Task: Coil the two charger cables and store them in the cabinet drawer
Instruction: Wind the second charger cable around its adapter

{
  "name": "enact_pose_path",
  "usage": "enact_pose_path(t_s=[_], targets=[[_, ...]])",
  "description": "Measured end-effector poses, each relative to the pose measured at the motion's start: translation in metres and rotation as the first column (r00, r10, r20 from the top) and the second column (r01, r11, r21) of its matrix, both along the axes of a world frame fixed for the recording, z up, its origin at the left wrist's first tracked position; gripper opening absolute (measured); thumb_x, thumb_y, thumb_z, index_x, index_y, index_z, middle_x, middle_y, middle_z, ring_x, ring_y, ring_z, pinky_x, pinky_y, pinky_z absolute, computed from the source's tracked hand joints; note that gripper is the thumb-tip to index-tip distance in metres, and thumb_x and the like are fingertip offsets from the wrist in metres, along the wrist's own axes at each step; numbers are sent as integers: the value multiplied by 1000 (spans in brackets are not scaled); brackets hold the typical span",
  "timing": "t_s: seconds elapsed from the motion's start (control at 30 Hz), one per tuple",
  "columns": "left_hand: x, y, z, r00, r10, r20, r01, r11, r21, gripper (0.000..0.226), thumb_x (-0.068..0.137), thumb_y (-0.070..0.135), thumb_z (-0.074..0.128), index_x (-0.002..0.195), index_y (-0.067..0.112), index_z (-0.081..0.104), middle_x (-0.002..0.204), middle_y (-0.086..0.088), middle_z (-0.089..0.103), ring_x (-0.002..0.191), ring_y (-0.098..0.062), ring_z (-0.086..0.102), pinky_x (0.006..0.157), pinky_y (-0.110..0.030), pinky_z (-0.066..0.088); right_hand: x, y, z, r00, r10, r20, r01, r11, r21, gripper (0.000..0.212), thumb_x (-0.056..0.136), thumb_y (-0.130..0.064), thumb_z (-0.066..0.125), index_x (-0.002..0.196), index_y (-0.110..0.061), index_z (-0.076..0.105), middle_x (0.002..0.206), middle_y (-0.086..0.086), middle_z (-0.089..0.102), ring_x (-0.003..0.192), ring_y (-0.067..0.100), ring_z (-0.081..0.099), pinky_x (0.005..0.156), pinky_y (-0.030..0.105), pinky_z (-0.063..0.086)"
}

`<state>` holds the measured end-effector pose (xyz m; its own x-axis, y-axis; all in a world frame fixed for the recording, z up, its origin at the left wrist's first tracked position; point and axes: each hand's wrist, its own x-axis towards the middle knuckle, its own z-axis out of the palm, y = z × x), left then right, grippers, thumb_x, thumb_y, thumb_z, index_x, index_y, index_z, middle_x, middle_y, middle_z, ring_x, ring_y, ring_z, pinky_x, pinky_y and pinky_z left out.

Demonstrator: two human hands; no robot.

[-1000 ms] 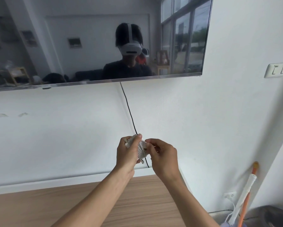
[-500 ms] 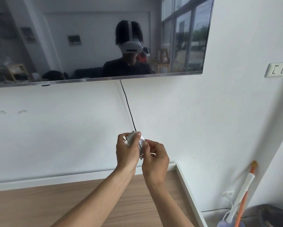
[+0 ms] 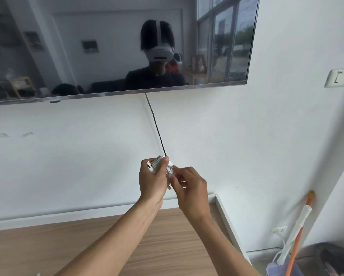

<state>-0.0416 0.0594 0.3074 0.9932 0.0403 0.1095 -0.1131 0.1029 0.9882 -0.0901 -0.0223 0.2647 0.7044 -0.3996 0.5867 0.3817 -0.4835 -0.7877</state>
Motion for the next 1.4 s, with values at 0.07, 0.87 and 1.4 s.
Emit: enact_pose_path(t_s=[0.07,0.87,1.4], targets=[[-1,-2,2,1000,-8,-7,8,1000,-6,20,89,25,68,98,13,56,79,-2,65,58,-18,61,37,-20,42,1,-2,-1,1000,-15,14,16,1000,-20,13,92,-17,62,102,-18,71,86,-6,63,72,10,66,65,26,54],[3,-20,6,997,16,72,-10,996,-85,23,85,33,70,96,18,56,85,-2,69,70,-19,66,65,-38,54,1,-2,7,975,-175,133,187,979,-83,7,94,-14,57,91,-14,63,89,-6,58,70,3,58,65,23,50],[-3,-21,1,997,24,67,-18,996,-87,21,84,33,72,92,24,55,85,-3,71,73,-23,69,65,-37,52,0,-10,10,968,-188,167,219,956,-197,13,91,-14,59,102,-14,65,84,-3,60,65,8,56,62,27,51]])
